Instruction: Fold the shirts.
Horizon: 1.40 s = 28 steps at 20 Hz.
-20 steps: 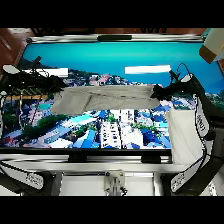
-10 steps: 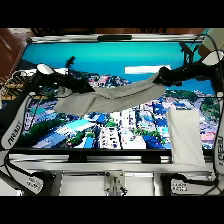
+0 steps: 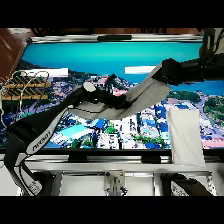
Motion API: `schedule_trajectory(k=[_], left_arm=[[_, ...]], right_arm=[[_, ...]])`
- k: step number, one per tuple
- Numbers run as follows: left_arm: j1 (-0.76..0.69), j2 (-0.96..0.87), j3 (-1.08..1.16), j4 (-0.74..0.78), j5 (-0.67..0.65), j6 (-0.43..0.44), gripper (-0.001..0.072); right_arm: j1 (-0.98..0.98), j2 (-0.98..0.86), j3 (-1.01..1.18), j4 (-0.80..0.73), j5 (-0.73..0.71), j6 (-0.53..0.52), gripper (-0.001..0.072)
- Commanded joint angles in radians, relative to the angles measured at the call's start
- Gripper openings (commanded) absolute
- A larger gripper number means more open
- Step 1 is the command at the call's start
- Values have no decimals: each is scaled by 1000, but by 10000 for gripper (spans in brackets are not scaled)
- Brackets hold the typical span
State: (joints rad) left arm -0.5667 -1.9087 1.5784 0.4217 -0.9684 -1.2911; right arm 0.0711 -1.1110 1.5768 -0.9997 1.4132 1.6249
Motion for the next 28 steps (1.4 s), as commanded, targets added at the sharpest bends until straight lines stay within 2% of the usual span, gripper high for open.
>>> schedule_trajectory(k=[1,3,6,9,15,18,21,22,23,24,26,28], left_arm=[[-27,-20,2,-70,31,23,31],[55,24,2,-44,2,23,30],[224,146,2,82,-103,22,30],[419,311,2,210,-186,11,31],[773,554,2,246,-296,-6,31],[855,598,2,246,-329,-10,32],[865,600,0,246,-346,-13,31],[861,600,-5,246,-345,-13,32],[856,600,-10,246,-345,-13,32],[850,600,-16,246,-345,-12,31],[844,600,-24,250,-346,-12,32],[847,601,-23,268,-351,-6,32]], right_arm=[[13,34,1,-35,2,40,75],[16,7,1,-46,-10,37,75],[34,-74,1,-9,-88,4,75],[148,-195,1,4,-175,-37,75],[393,-447,1,64,-415,-87,75],[447,-552,1,163,-539,-105,75],[471,-624,1,265,-607,-116,79],[473,-642,1,293,-614,-122,133],[474,-653,1,314,-618,-132,408],[472,-654,1,318,-613,-152,587],[439,-629,1,292,-554,-164,592],[377,-572,1,157,-425,-142,591]])
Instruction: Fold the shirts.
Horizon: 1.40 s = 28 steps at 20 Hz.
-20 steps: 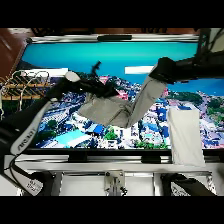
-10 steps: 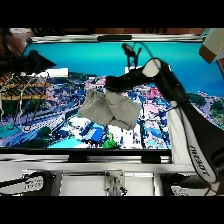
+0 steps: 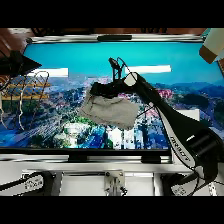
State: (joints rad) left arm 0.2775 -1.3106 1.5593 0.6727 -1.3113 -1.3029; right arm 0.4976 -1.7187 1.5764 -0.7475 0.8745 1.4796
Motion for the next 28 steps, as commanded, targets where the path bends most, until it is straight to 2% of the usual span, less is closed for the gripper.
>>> schedule_trajectory(k=[1,3,4,5,7,9,14,18,20,21,22,23,24,26,28], left_arm=[[3,2,-4,36,-10,8,32],[2,2,-4,68,-10,8,32],[2,2,-4,75,-10,8,32],[2,2,-4,77,-10,8,32],[2,2,-4,77,-11,8,32],[2,2,-4,77,-11,8,32],[0,2,-4,77,-18,6,32],[-7,2,-4,77,-61,7,32],[-14,2,-4,77,-61,7,32],[-16,2,-4,77,-61,7,32],[-17,2,-4,77,-61,7,32],[-17,2,-4,77,-61,6,32],[-17,3,-4,77,-62,6,32],[-17,3,-4,77,-63,7,32],[-18,2,-4,77,-63,7,32]], right_arm=[[-87,68,1,-212,199,39,592],[-170,124,1,-510,408,128,591],[-221,136,-6,-602,507,138,592],[-276,137,-31,-610,574,134,592],[-373,137,-147,-509,609,132,614],[-419,137,-280,-370,554,105,617],[-389,134,-455,-163,252,26,617],[-366,71,-461,-129,195,18,617],[-348,42,-461,-38,163,-20,617],[-341,28,-461,33,160,-68,532],[-337,20,-461,85,159,-106,321],[-332,19,-460,119,149,-126,162],[-336,24,-450,136,154,-153,77],[-361,56,-388,144,214,-244,75],[-410,131,-292,133,312,-268,75]])
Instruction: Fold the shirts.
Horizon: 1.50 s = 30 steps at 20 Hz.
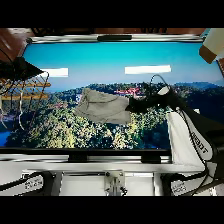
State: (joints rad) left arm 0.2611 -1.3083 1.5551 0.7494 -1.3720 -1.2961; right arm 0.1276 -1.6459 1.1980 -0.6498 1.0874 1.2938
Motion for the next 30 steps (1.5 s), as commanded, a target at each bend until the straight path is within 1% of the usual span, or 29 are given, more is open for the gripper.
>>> schedule_trajectory(k=[1,2,4,5,8,10,12,16,18,21,23,25,27,30], left_arm=[[-4,0,0,0,-2,1,32],[-9,0,0,0,-2,1,32],[-34,0,0,0,-1,8,32],[-49,0,0,0,0,29,32],[-94,0,0,0,11,47,32],[-116,0,0,0,11,58,32],[-130,0,0,0,10,58,32],[-133,0,0,0,10,58,32],[-133,0,0,0,10,58,32],[-133,0,0,0,9,58,32],[-133,0,0,0,9,58,33],[-136,0,0,0,10,84,32],[-136,0,0,0,10,87,32],[-136,0,0,0,10,108,33]], right_arm=[[-69,97,137,21,149,-64,75],[-100,135,190,-19,196,-21,74],[-165,209,296,-150,270,91,74],[-200,244,345,-229,294,147,74],[-301,303,454,-400,363,230,75],[-368,304,495,-451,410,241,74],[-428,304,500,-496,412,240,75],[-523,304,500,-642,400,241,74],[-563,304,500,-681,414,245,75],[-599,319,500,-715,487,250,75],[-602,349,500,-785,552,255,75],[-602,376,500,-858,649,274,75],[-602,388,500,-887,771,281,75],[-601,422,499,-872,774,357,75]])
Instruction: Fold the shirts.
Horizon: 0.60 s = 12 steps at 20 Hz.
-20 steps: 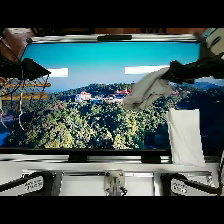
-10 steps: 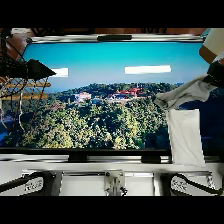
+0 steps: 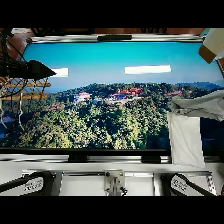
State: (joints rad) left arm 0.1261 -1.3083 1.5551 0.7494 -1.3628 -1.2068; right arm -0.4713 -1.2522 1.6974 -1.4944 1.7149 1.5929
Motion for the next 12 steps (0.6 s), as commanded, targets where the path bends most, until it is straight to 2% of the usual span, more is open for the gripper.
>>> schedule_trajectory(k=[1,4,8,12], left_arm=[[-1,0,0,0,0,29,32],[-1,0,0,0,0,47,32],[0,0,0,0,0,48,32],[0,0,0,0,0,47,32]], right_arm=[[-2,36,0,-22,146,68,75],[-2,83,-60,-6,146,78,75],[-3,196,-266,-19,146,59,75],[-3,302,-478,-214,148,-10,75]])
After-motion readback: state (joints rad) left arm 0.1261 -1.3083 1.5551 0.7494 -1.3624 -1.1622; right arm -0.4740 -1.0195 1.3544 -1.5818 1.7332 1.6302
